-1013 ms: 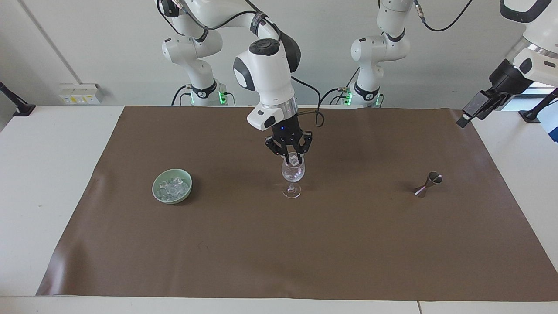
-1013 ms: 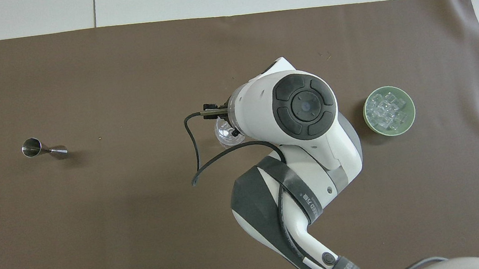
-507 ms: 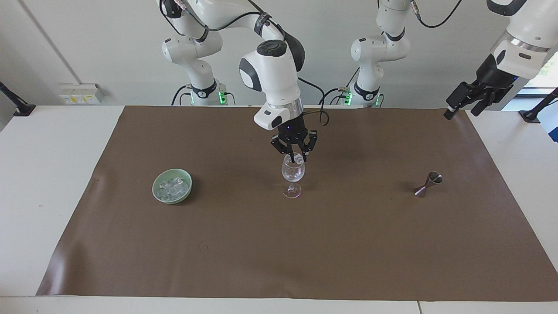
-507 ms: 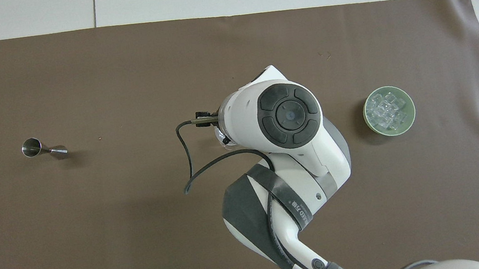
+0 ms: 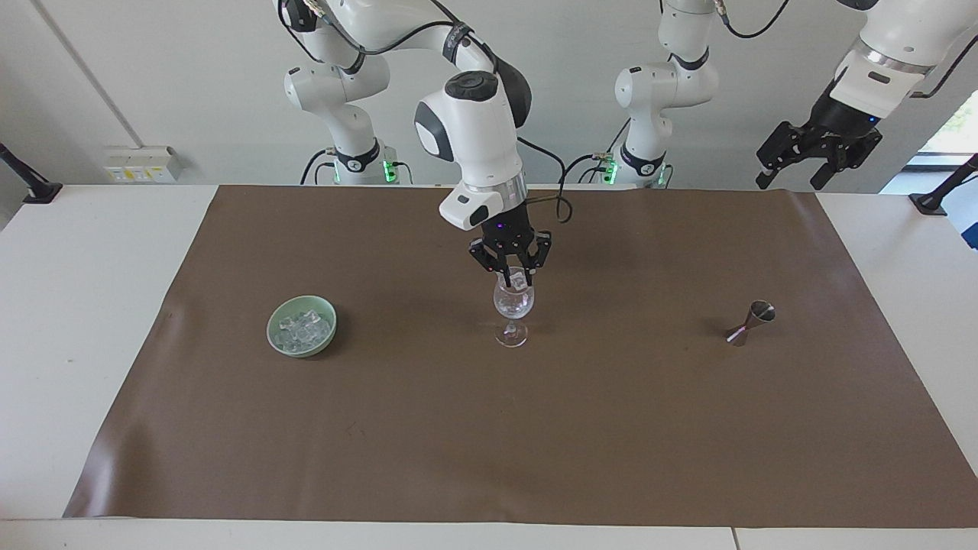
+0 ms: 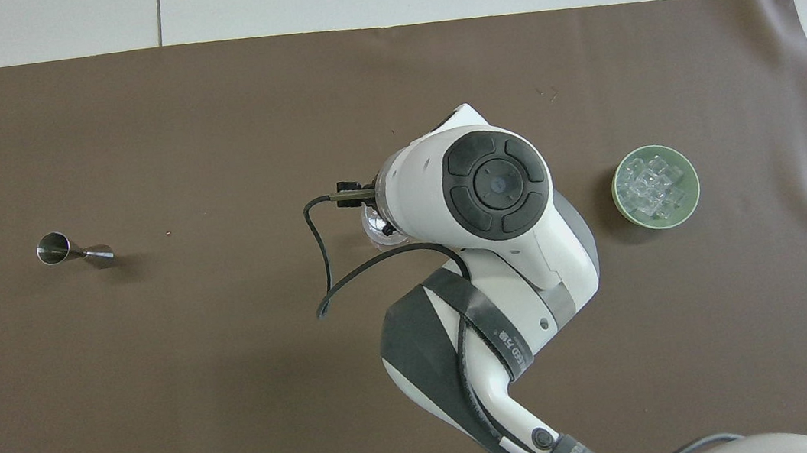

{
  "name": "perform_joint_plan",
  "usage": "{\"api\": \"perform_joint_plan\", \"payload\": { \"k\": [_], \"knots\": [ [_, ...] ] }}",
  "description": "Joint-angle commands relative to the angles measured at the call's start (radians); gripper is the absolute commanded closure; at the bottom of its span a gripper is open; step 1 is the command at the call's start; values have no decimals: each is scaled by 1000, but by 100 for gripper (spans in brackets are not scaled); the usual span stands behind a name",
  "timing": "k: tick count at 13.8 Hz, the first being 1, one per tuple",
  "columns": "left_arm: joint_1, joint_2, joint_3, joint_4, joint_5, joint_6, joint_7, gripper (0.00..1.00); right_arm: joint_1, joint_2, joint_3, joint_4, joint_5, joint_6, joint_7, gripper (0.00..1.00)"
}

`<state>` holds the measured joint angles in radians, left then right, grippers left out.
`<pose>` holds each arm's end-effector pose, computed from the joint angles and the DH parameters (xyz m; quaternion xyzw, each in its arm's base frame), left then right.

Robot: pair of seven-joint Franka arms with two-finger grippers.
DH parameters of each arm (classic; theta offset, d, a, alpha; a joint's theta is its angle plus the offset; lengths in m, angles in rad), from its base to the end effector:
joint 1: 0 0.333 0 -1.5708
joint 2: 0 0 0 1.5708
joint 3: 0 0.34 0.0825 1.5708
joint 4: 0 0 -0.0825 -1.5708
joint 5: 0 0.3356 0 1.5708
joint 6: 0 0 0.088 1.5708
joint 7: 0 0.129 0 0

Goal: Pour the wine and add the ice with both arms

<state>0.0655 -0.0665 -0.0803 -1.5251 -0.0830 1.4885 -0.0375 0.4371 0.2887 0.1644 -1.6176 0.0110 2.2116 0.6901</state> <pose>0.4756 -0.0200 0.6713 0.9991 0.0074 0.0138 0.0390 0.5360 0.3534 0.5085 -0.9863 0.0532 -0.1064 0.1145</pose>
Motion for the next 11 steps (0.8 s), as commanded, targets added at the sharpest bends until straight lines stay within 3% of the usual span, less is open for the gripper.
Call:
{"api": "perform_joint_plan", "payload": {
  "k": [1, 4, 8, 11],
  "knots": [
    [-3, -29, -9, -33, 54, -19, 18, 0, -3, 0, 9, 10, -20, -16, 22, 100],
    [8, -12, -9, -6, 61, -45, 36, 0, -3, -2, 9, 5, -20, -23, 20, 99],
    [10, 13, -1, 28, 49, -66, 36, 0, -3, -2, 9, 5, -19, -23, 22, 78],
    [11, 8, 2, 23, 26, -62, 31, 0, -3, -2, 9, 8, -19, -23, 23, 68]
  ]
}}
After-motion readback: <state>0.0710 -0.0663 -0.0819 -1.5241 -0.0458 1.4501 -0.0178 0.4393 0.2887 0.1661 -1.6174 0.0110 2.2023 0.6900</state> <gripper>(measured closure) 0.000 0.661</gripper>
